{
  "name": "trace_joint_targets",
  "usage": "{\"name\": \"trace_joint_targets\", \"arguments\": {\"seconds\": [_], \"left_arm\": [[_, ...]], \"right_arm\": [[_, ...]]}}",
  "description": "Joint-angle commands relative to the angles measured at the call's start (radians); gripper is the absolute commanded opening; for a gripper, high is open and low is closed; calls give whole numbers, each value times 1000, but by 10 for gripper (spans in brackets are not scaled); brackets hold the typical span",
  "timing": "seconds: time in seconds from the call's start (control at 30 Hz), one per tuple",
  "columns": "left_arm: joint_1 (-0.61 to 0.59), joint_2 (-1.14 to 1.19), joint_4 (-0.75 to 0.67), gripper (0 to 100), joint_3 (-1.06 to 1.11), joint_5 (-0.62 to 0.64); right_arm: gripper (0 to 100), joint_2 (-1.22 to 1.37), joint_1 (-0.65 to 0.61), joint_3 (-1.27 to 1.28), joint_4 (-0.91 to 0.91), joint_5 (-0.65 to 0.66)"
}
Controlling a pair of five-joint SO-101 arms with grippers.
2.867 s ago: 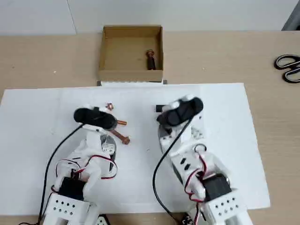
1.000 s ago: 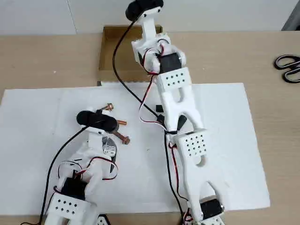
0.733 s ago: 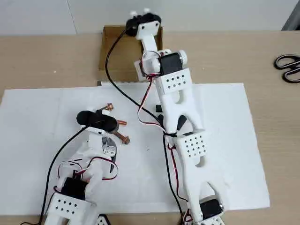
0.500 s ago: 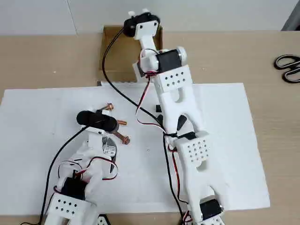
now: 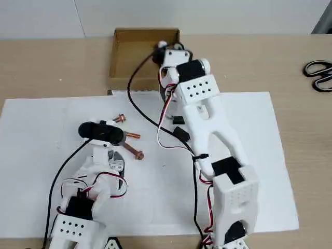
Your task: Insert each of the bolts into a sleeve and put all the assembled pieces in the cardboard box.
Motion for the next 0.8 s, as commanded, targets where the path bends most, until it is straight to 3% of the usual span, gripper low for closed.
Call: {"name": "trace_joint_targets", "arguments": {"seconds": [0.0,0.57,0.77], "left_arm": [[-8,-5,-23,6,-5,0],[-11,-5,-23,6,-4,0],[-11,-5,-23,6,-4,0]], "right_arm": [[151,-88,13,64,13,-20],[151,-101,56,144,13,-404],[151,-76,77,144,7,-427]]}}
